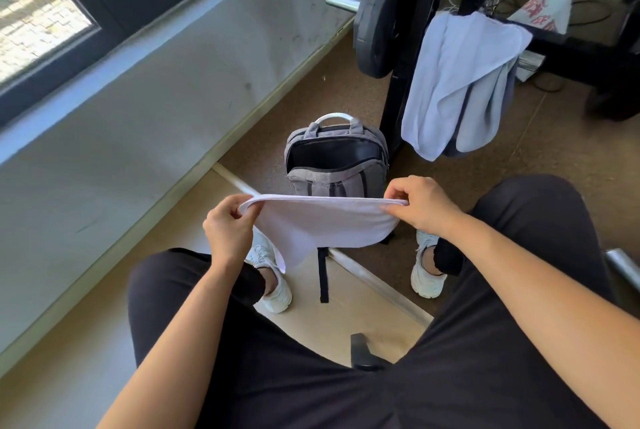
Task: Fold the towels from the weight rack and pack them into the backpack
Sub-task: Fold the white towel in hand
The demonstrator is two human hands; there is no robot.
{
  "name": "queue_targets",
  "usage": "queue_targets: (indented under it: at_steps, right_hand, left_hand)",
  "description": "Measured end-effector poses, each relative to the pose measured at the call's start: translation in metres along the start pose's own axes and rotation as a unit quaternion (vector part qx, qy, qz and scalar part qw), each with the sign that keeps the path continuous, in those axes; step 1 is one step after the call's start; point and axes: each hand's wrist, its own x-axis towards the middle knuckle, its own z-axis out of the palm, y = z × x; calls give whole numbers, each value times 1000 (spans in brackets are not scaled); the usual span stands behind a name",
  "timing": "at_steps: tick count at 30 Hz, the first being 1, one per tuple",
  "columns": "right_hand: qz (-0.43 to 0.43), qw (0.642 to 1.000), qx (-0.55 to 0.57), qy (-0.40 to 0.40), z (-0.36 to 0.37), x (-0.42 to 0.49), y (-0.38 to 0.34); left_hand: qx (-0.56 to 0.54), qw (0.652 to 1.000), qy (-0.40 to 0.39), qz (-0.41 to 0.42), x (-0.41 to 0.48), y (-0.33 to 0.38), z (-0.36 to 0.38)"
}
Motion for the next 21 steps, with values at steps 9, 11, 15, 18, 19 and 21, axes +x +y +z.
queue_targets:
  at_steps: [9,11,15,18,19,21]
  right_hand:
    - [-127,953,-54,-268,30,-41,-53]
    - [-155,932,-115,-306,35,-44,-58]
    - [-88,919,-141,-358,45,-39,-58]
    - [5,946,-41,-320,48,-32,-49]
    - [34,954,6,-298,48,-29,-46]
    - [97,954,117,-257,46,-27,-43]
  left_hand:
    - [-84,993,-23,-79,23,-14,17]
    - [-81,993,-44,-74,22,-11,21]
    - [-83,993,-80,-34,20,-6,26]
    - [-94,991,-88,-24,20,-7,27]
    - [-99,991,-89,-18,19,-7,27]
    - [-113,989,-93,-2,18,-7,28]
